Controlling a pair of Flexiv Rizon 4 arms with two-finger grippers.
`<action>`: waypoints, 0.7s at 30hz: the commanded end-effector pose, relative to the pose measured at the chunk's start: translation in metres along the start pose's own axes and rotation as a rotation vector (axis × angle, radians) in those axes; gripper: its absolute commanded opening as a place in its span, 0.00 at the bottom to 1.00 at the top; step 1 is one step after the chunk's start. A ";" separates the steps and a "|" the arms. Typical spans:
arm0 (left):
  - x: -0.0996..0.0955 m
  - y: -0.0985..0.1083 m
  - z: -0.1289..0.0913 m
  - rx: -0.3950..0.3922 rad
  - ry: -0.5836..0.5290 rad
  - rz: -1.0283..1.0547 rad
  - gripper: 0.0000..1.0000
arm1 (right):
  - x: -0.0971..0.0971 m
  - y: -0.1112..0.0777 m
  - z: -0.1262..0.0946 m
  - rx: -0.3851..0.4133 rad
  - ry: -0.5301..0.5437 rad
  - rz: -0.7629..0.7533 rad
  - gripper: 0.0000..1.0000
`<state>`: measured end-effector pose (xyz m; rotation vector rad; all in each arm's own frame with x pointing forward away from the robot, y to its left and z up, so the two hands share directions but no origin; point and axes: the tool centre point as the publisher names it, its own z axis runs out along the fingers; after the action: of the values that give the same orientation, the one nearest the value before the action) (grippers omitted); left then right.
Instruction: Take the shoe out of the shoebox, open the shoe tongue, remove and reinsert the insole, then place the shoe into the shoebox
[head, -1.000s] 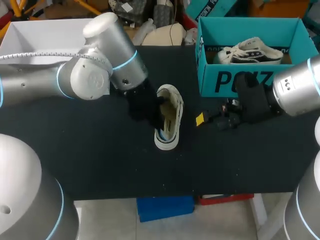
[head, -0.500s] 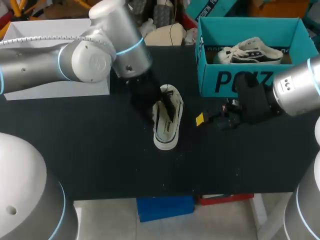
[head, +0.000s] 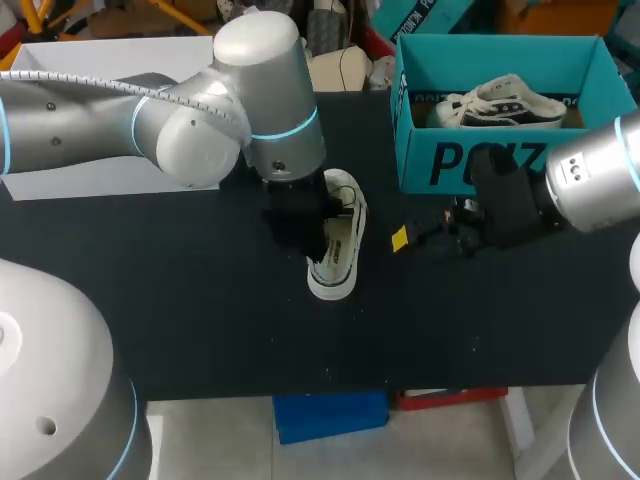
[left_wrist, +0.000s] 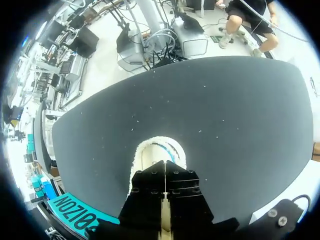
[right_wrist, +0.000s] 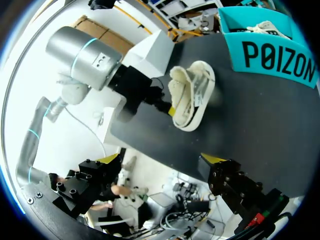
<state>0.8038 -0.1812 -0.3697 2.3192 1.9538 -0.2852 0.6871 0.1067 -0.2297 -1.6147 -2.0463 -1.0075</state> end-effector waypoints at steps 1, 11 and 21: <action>0.005 0.003 0.003 -0.006 0.023 -0.018 0.00 | 0.000 0.000 0.000 0.002 -0.002 0.000 1.00; 0.004 0.007 0.018 0.004 0.029 -0.024 0.00 | 0.000 0.000 0.000 0.002 -0.002 0.000 1.00; 0.007 0.014 0.045 0.030 0.050 -0.048 0.00 | 0.000 0.000 0.000 0.002 -0.002 0.000 1.00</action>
<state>0.8110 -0.1775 -0.4019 2.3153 2.0374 -0.2620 0.6871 0.1067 -0.2297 -1.6148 -2.0464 -1.0075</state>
